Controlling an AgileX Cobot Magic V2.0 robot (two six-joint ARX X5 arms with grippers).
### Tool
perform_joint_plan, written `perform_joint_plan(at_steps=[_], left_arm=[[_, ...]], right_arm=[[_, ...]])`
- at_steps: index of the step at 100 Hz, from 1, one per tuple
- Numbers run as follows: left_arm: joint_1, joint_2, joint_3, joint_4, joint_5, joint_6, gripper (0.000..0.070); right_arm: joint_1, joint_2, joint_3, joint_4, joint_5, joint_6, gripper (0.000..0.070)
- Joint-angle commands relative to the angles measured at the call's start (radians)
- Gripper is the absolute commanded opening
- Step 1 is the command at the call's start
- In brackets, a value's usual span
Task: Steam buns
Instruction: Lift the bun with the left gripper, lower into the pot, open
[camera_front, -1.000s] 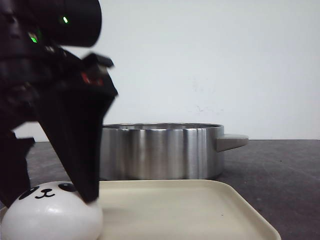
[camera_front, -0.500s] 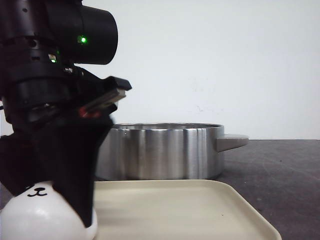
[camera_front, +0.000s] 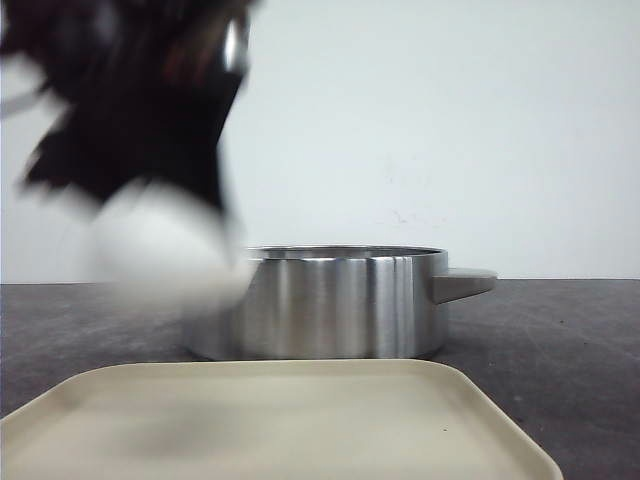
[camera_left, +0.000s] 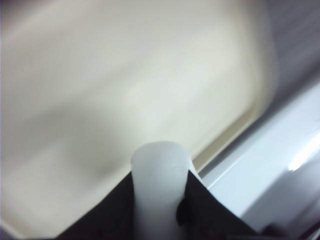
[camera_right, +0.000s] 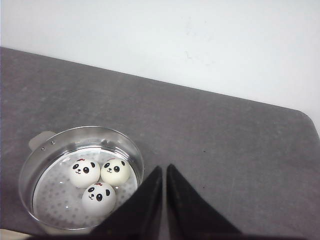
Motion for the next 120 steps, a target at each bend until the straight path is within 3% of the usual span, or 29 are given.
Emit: perform_joint_plan(at_steps=[1, 19, 51, 62, 80, 99, 106, 120], left_arm=[[-0.006, 0.001, 0.09, 0.002, -0.021, 0.026, 0.0], [0.027, 0.064, 0.31, 0.009, -0.109, 0.101, 0.0], [0.139, 0.387, 0.565, -0.002, -0.118, 0.109, 0.0], [0.15, 0.474, 0.603, -0.001, -0.153, 0.106, 0.0], [0.152, 0.577, 0.613, -0.018, -0.291, 0.13, 0.0], [0.159, 0.65, 0.613, -0.042, -0.296, 0.128, 0.0007], [0.161, 0.662, 0.613, -0.044, -0.294, 0.128, 0.0109], [0.161, 0.665, 0.613, -0.042, -0.294, 0.124, 0.045]], right_arm=[[0.014, 0.009, 0.019, 0.007, 0.007, 0.018, 0.0007], [0.014, 0.01, 0.019, 0.013, 0.007, 0.018, 0.0007], [0.016, 0.01, 0.019, 0.005, -0.002, 0.018, 0.0007], [0.023, 0.01, 0.019, -0.004, -0.001, 0.018, 0.0007], [0.025, 0.009, 0.019, -0.023, -0.002, 0.019, 0.0007], [0.025, 0.009, 0.019, -0.071, -0.002, 0.05, 0.0007], [0.025, 0.009, 0.019, -0.085, -0.002, 0.061, 0.0007], [0.025, 0.009, 0.019, -0.091, -0.002, 0.063, 0.0007]])
